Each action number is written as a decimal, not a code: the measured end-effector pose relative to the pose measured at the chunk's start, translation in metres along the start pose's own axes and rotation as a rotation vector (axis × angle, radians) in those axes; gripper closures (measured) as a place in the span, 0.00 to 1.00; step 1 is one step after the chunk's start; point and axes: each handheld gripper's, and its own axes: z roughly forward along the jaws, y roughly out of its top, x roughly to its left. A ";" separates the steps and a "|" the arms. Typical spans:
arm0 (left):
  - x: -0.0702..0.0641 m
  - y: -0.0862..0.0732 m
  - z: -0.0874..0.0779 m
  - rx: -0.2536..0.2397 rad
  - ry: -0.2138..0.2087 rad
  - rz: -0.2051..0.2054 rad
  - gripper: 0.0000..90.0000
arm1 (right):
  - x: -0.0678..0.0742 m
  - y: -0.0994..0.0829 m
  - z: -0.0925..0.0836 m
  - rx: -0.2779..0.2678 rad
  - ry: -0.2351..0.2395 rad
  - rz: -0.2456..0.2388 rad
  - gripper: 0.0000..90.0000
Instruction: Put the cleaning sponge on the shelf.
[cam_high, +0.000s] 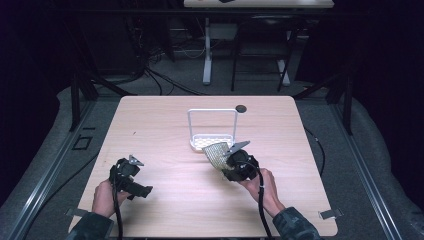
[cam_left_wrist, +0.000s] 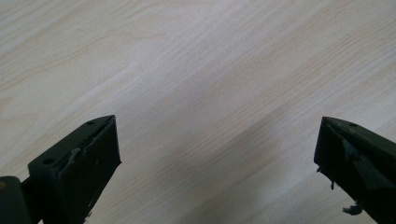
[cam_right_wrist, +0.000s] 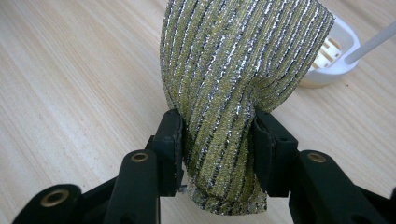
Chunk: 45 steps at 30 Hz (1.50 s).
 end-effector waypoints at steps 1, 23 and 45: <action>0.000 0.000 0.000 0.000 0.000 0.000 0.00 | 0.000 0.001 0.000 -0.002 -0.001 0.002 0.64; 0.000 0.000 0.000 0.000 -0.012 0.001 0.00 | -0.010 0.013 0.005 -0.025 -0.042 0.004 0.64; 0.000 0.000 0.001 0.002 -0.012 -0.004 0.00 | -0.027 0.039 0.021 -0.032 -0.081 -0.007 0.64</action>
